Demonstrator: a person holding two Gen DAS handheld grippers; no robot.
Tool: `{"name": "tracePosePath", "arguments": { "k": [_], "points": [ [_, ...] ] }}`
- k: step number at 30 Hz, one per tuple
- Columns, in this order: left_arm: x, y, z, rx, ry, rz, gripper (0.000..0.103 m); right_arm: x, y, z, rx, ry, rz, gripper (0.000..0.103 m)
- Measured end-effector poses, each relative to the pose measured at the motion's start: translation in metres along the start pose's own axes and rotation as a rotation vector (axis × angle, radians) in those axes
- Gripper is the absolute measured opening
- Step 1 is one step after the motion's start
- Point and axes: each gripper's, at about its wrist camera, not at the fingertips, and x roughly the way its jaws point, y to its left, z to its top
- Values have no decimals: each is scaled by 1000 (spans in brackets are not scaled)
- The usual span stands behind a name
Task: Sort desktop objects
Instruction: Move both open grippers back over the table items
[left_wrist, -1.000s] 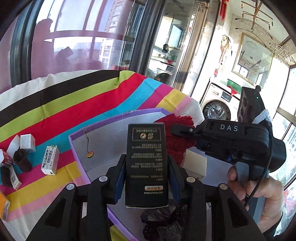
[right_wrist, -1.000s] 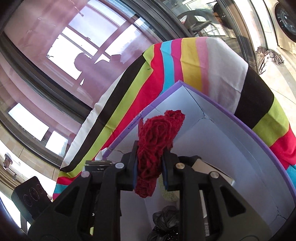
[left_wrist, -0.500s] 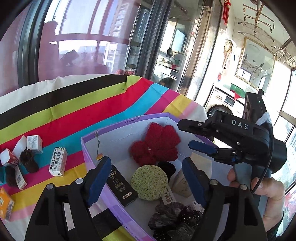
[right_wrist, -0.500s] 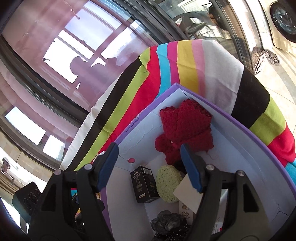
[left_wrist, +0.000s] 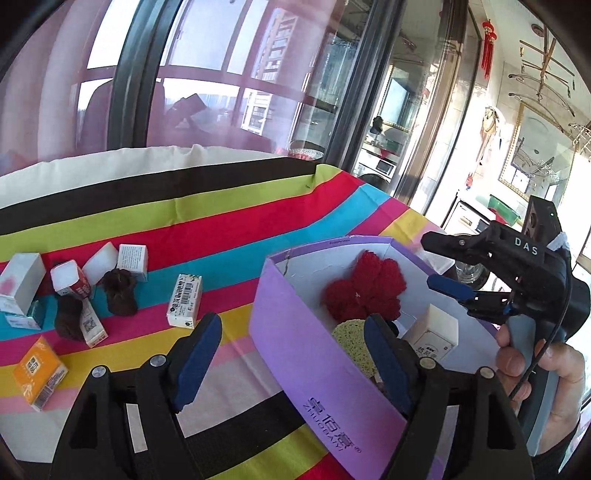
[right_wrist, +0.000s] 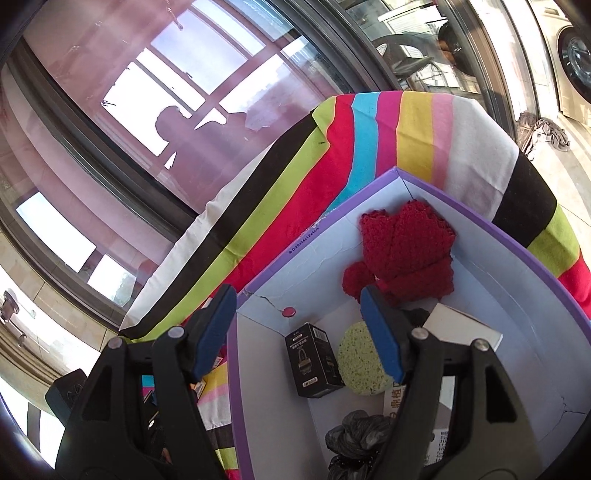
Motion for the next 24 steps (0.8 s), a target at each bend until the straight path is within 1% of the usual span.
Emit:
{"name": "tracePosePath", "arguments": {
  "k": [6,11,16,18,21,24],
  "points": [
    [-16,44,-20,-81,5,78,80,-1,25,-8,-61,-9,12,73],
    [-34,88,-28,-140,-13,158,80,8,57,-20,-133,14,27,74],
    [-56,139,-29,-205,-39,249,80,18,90,-37,-205,51,69,78],
    [-59,157,-30,-209,-28,281,80,24,104,-43,-234,76,85,78],
    [-59,182,-35,-205,1,328,80,33,134,-54,-353,115,72,85],
    [-54,204,-42,-181,56,356,80,46,163,-67,-460,160,82,85]
  ]
}}
